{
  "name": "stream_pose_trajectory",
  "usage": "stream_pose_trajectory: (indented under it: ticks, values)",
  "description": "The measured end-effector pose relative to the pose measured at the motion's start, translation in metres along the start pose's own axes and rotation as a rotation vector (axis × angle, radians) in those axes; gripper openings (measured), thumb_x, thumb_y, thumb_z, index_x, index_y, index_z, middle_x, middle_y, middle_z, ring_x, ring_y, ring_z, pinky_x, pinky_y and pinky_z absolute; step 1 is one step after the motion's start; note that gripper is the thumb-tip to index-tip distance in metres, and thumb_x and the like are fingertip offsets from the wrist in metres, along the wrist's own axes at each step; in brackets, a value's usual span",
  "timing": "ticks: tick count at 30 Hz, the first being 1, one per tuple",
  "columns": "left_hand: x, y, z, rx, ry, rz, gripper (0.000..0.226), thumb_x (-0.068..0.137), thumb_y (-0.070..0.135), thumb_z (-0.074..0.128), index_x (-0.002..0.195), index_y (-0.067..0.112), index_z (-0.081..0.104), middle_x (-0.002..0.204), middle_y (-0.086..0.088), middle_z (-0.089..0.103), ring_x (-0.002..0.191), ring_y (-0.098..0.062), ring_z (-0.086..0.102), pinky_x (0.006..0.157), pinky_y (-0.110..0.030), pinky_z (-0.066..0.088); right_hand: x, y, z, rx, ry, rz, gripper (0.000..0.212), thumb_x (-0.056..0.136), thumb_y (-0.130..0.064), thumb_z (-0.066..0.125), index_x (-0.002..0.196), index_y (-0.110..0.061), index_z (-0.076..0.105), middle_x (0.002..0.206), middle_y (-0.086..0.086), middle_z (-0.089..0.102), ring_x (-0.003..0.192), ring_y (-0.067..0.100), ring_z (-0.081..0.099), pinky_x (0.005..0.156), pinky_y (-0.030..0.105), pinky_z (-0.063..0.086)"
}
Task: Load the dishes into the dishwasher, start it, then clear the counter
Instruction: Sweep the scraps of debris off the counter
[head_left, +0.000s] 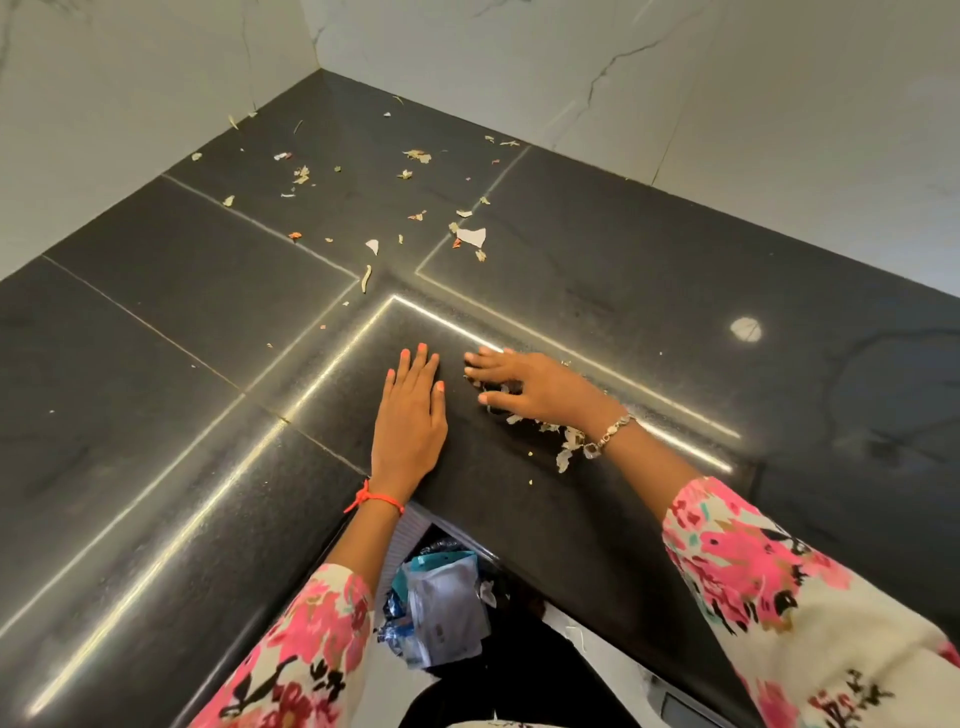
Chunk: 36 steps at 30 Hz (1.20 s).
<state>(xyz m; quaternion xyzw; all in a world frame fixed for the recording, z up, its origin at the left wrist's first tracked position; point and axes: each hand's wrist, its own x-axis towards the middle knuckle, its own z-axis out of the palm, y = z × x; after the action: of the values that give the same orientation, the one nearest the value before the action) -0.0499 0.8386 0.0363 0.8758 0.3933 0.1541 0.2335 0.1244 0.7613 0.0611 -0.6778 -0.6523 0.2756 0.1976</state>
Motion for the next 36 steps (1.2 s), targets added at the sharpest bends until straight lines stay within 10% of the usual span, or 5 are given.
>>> stream_pose_trajectory:
  ticks: [5,10,15,27,36]
  values:
    - [0.000,-0.001,0.001,-0.004,0.010,-0.006,0.045,0.102,0.022,0.033,0.145,0.010,0.033,0.156,-0.004,0.022,0.147,-0.017,0.010,0.117,-0.027,0.000,-0.043,0.006,-0.020,0.250,0.270,0.170,0.021,0.082,-0.017,0.069,0.103,-0.015,0.073,0.118,-0.003,0.066,0.111,-0.004,0.055,0.101,0.033,0.046]
    - [0.000,0.001,0.001,-0.029,0.003,-0.015,0.045,0.102,0.023,0.033,0.145,0.008,0.034,0.156,-0.005,0.023,0.147,-0.018,0.010,0.119,-0.030,0.002,-0.067,0.002,-0.003,0.033,0.079,0.378,0.079,0.079,-0.056,0.062,0.146,-0.033,0.027,0.158,-0.005,0.011,0.145,0.014,0.009,0.115,0.041,0.017]
    - [-0.004,0.005,-0.003,-0.185,0.016,-0.061,0.041,0.102,0.022,0.036,0.140,0.009,0.042,0.154,-0.004,0.028,0.146,-0.015,0.014,0.118,-0.025,0.004,-0.067,-0.018,0.039,0.003,0.342,0.283,0.047,0.097,-0.029,0.049,0.141,-0.020,0.038,0.154,0.000,0.024,0.145,0.015,0.010,0.116,0.022,0.007]
    - [-0.014,0.054,-0.009,-1.284,0.196,-0.548,0.032,0.101,0.016,0.038,0.119,0.000,0.060,0.123,-0.013,0.062,0.117,-0.017,0.057,0.102,-0.024,0.040,-0.053,-0.038,0.016,0.555,0.879,0.454,0.018,0.085,0.004,0.060,0.088,-0.009,0.072,0.095,0.004,0.068,0.087,0.009,0.061,0.079,0.007,0.045]
    - [-0.019,0.084,-0.004,-2.114,-0.204,-0.852,0.041,0.101,0.031,0.029,0.105,0.003,0.059,0.089,-0.015,0.071,0.084,-0.025,0.069,0.080,-0.035,0.052,-0.039,-0.096,0.026,0.899,0.806,0.394,0.023,0.084,0.009,0.056,0.080,-0.011,0.068,0.083,-0.002,0.066,0.080,0.005,0.062,0.075,0.013,0.050]
